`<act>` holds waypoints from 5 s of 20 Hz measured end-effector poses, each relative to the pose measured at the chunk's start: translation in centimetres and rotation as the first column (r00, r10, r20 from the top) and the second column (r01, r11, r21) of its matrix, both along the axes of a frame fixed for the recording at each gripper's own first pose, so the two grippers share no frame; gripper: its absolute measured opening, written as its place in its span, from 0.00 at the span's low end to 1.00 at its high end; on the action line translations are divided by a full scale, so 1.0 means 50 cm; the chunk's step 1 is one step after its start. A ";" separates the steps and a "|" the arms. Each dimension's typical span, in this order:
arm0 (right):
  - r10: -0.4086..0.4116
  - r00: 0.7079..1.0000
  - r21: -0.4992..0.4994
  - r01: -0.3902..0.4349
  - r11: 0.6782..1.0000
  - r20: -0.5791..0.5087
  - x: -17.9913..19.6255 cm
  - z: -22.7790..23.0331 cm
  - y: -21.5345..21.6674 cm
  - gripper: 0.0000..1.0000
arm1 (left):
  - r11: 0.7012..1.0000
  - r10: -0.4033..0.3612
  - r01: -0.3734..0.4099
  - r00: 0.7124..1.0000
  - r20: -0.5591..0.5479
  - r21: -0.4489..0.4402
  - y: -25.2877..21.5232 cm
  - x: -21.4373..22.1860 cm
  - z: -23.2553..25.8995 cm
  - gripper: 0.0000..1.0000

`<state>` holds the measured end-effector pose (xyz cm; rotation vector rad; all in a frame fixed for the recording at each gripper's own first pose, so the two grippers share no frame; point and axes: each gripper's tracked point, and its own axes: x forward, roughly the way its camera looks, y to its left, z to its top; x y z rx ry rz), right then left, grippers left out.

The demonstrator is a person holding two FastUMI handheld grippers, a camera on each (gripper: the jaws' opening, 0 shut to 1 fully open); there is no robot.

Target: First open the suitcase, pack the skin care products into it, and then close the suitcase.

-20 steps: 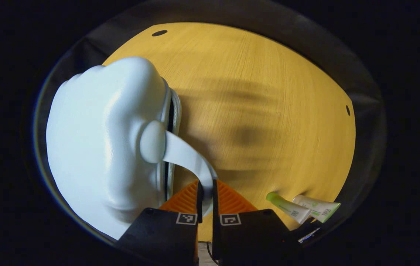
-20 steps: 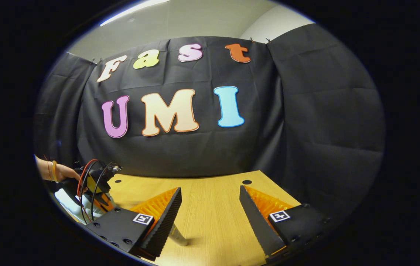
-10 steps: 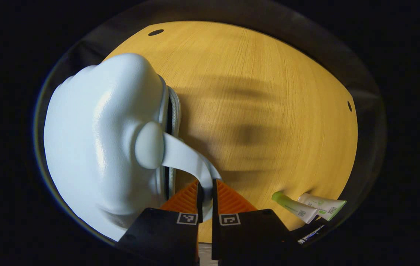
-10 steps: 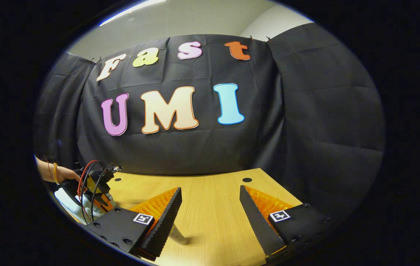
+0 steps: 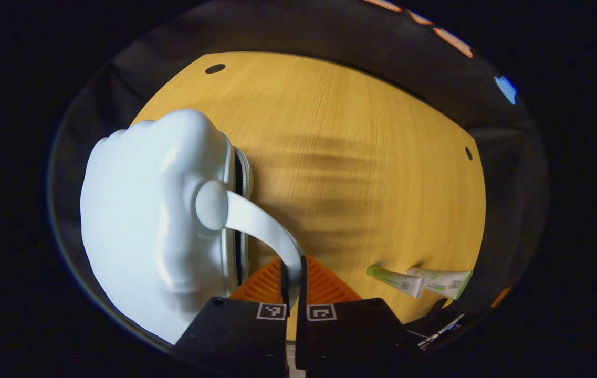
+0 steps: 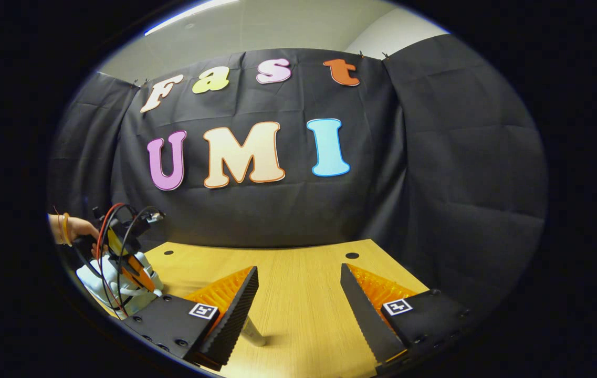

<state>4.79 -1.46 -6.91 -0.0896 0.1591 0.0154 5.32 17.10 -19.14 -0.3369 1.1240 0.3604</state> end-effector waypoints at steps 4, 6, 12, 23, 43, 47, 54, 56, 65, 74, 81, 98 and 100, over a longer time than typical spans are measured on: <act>0.020 1.000 -0.005 -0.020 1.000 0.006 -0.003 0.005 0.015 0.98 | 1.000 -0.003 0.002 0.997 0.071 0.002 0.005 -0.004 0.076 0.00; 0.028 1.000 -0.004 -0.028 1.000 0.007 -0.004 0.007 0.021 0.95 | 1.000 0.013 -0.013 0.993 0.116 -0.002 0.013 -0.014 0.123 0.00; 0.043 0.999 -0.005 -0.043 0.999 0.011 -0.003 0.008 0.048 0.95 | 0.998 0.046 -0.053 0.974 0.223 0.025 0.097 -0.079 0.284 0.00; 0.032 0.998 0.033 -0.034 0.999 0.056 -0.004 0.033 0.147 0.98 | 0.970 0.132 -0.180 0.954 0.268 0.163 0.362 -0.245 0.410 0.00; -0.037 0.998 0.003 0.037 0.999 0.050 -0.004 0.020 0.209 0.95 | 0.914 0.253 -0.309 0.941 0.226 0.261 0.700 -0.390 0.242 0.00; -0.034 0.999 -0.011 0.034 0.999 0.031 -0.008 0.013 0.206 0.98 | 0.921 0.287 -0.325 0.939 0.190 0.214 0.720 -0.388 0.137 0.00; -0.067 0.998 -0.038 0.067 0.997 0.005 -0.032 0.009 0.189 0.98 | 0.918 0.303 -0.320 0.947 0.106 0.236 0.726 -0.410 0.025 0.01; -0.077 0.997 -0.046 0.077 0.996 0.000 -0.035 0.003 0.185 0.98 | 0.913 0.323 -0.339 0.941 0.105 0.229 0.730 -0.412 0.018 0.04; -0.103 0.994 -0.044 0.101 0.994 -0.041 -0.051 -0.038 0.176 0.98 | 0.877 0.233 -0.305 0.946 0.226 0.373 0.668 -0.394 0.123 0.94; 0.035 0.983 -0.047 -0.044 0.998 -0.179 -0.047 -0.122 0.165 0.98 | 0.970 0.026 -0.110 0.934 0.355 0.219 0.229 -0.301 0.157 0.95; 0.306 0.882 0.071 -0.302 0.951 -0.359 -0.036 -0.220 0.148 0.98 | 0.995 -0.011 -0.034 0.905 0.424 0.098 -0.134 -0.228 0.068 0.97; 0.585 0.621 0.148 -0.610 0.779 -0.522 -0.001 -0.462 0.156 0.98 | 0.982 -0.005 -0.099 0.836 0.549 0.161 -0.382 0.052 -0.164 0.97; 0.579 0.628 0.143 -0.604 0.784 -0.521 0.011 -0.474 0.155 0.98 | 0.984 0.003 -0.103 0.829 0.559 0.148 -0.381 0.079 -0.177 0.96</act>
